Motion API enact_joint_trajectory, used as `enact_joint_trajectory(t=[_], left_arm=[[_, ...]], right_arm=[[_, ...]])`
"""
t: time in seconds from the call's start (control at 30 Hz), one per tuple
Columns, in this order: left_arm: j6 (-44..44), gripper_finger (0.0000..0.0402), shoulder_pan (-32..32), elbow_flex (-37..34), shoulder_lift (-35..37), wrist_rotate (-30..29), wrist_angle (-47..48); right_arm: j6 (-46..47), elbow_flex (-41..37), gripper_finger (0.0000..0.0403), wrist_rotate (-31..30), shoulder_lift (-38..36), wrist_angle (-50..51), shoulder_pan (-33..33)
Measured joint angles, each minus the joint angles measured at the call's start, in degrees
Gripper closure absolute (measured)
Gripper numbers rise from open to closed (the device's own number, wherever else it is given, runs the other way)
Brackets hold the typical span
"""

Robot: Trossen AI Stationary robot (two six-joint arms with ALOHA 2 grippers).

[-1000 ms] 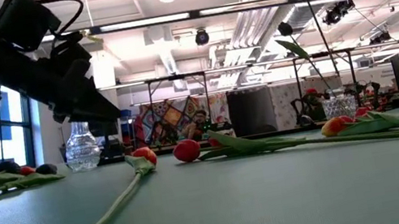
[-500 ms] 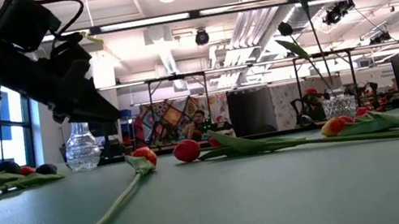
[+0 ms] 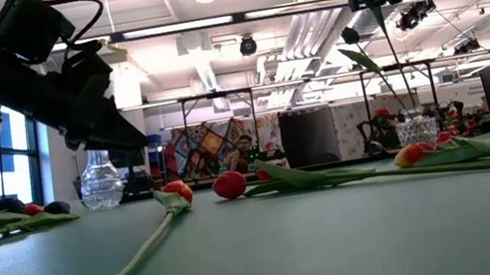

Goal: Sort flowers into vase by color
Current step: Put the black tulip into the right transparent vase

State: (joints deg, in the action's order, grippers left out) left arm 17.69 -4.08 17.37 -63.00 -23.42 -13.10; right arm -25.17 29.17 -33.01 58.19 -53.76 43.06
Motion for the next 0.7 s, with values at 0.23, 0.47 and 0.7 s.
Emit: enact_joint_trajectory(t=[0.23, 0.47, 0.7], left_arm=[[0.0, 0.0238, 0.0, 0.0, 0.0, 0.0, 0.0], [0.0, 0.0238, 0.0, 0.0, 0.0, 0.0, 0.0], [0.1, 0.0238, 0.0, 0.0, 0.0, 0.0, -0.2]], right_arm=[[6.1, 0.0, 0.0403, 0.8, 0.0, 8.1, 1.1], [22.3, 0.2, 0.0372, -8.4, -0.2, 25.7, 1.1], [35.2, 4.5, 0.0293, -10.1, -0.6, 50.7, 1.0]])
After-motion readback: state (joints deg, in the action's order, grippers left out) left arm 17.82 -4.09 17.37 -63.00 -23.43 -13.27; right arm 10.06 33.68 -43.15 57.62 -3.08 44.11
